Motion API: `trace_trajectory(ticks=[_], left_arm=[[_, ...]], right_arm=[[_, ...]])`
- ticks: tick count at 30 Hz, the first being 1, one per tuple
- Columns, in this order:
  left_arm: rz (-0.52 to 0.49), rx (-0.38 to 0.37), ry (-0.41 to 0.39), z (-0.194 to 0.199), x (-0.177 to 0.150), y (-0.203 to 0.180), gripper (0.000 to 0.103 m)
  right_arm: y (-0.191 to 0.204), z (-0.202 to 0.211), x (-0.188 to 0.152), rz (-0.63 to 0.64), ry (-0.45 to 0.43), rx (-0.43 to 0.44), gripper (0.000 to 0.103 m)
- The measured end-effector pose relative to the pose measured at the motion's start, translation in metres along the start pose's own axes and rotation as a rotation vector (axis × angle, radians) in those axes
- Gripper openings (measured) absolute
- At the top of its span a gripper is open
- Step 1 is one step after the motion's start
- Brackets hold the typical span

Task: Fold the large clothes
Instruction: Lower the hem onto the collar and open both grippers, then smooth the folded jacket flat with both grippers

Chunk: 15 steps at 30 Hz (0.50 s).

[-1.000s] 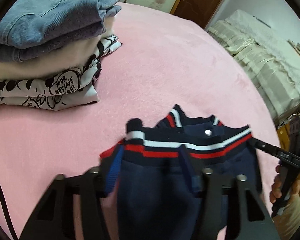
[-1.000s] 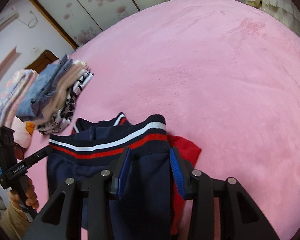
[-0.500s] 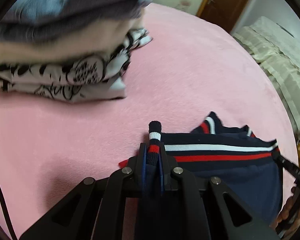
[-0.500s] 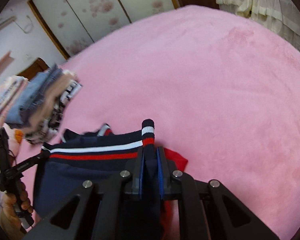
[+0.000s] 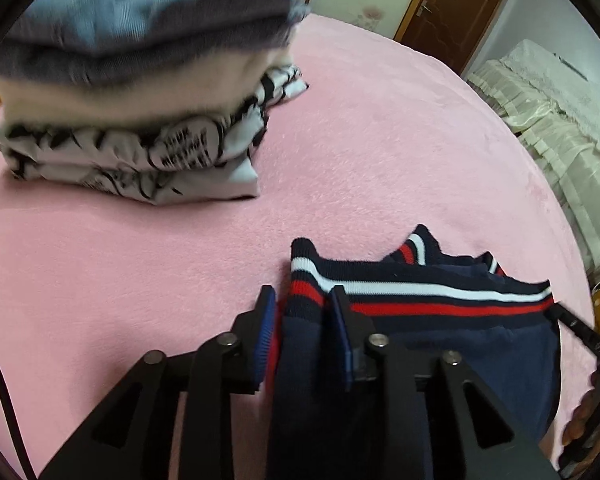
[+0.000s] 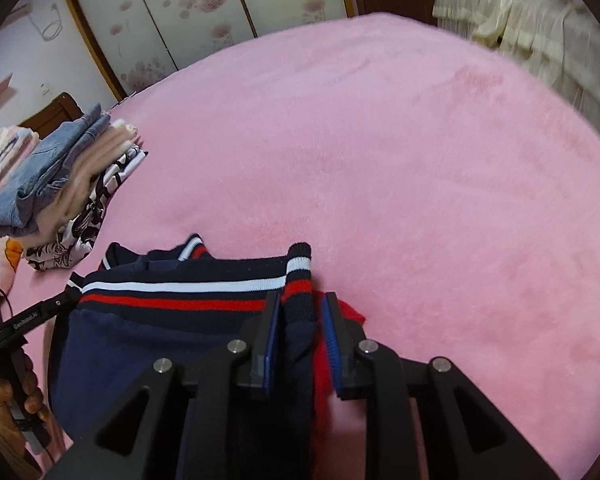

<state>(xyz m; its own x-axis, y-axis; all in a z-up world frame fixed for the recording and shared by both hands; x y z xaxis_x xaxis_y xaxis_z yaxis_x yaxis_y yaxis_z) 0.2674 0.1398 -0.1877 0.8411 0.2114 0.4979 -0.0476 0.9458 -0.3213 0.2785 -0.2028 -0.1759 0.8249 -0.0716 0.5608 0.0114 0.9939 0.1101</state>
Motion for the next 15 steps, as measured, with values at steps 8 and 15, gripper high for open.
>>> trace_trajectory(ticks=[8,15], left_arm=[[-0.027,-0.090,-0.105,0.062,-0.029,-0.042,0.027],[-0.059,-0.016,-0.058,0.043,-0.072,-0.058,0.027]], right_arm=[[0.046,0.062,-0.015,0.064,-0.092,0.074,0.021],[0.105,0.045,-0.066,0.195,-0.003,0.142,0.021]])
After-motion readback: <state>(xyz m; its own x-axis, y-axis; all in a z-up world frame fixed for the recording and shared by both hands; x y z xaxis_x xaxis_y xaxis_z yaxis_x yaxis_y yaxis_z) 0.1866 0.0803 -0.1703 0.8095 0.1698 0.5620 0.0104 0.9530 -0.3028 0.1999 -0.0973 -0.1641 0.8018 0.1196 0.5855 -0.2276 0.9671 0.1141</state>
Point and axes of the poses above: each gripper's, at about its wrist camera, not at the fingertips, and z roughly against the way its jaws point, y to its left, x to its top, the point moved 4 cm from there along -z, roughly the way its jaws point, and after that the axes turned 4 degrees about -x, right-handed, at the moved point
